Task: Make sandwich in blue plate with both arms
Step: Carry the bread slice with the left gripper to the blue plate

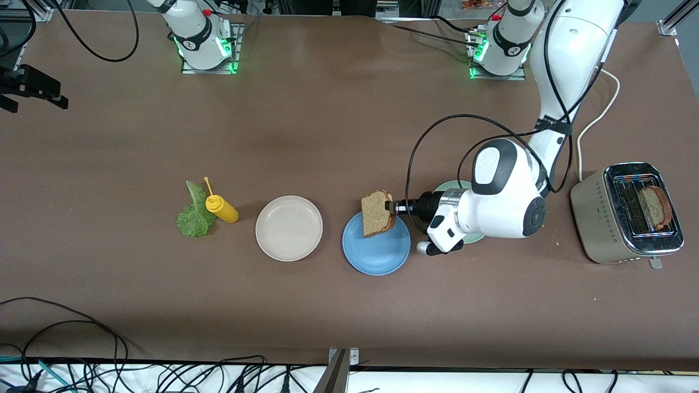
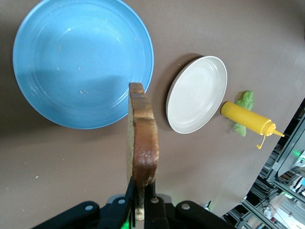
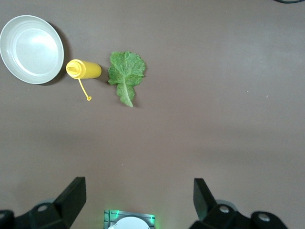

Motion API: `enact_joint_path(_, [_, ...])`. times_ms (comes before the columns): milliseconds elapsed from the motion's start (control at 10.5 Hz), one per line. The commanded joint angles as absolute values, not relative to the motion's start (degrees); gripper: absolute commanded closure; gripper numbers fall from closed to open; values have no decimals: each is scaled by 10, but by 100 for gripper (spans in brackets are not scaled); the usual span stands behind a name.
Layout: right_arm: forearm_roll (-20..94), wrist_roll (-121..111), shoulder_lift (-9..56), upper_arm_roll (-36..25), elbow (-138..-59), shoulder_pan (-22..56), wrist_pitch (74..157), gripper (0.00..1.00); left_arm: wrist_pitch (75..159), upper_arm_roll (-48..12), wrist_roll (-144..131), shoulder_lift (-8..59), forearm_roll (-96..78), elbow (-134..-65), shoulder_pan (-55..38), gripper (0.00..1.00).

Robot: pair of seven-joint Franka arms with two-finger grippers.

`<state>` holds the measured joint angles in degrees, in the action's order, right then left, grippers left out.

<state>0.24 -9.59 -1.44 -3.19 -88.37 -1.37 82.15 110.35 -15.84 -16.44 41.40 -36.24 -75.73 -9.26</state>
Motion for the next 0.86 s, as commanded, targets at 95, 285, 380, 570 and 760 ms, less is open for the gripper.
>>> enact_joint_path(95, [12, -101, -17, -33, -878, -16, 814, 0, 1139, -153, -163, 440, -386, -746, -103, 100])
enact_joint_path(285, [12, -101, -17, -33, -879, -16, 813, 0, 1178, -148, -163, 454, -386, -745, -114, 100])
enact_joint_path(380, [12, -101, -17, -33, -879, -16, 813, 0, 1188, -144, -162, 456, -386, -744, -118, 100])
enact_joint_path(570, [12, -101, -17, -33, -879, -16, 813, 0, 1191, -142, -149, 462, -386, -743, -121, 100])
enact_joint_path(760, [12, -101, -16, -33, -879, -16, 814, 0, 1212, -141, -139, 469, -387, -743, -125, 100])
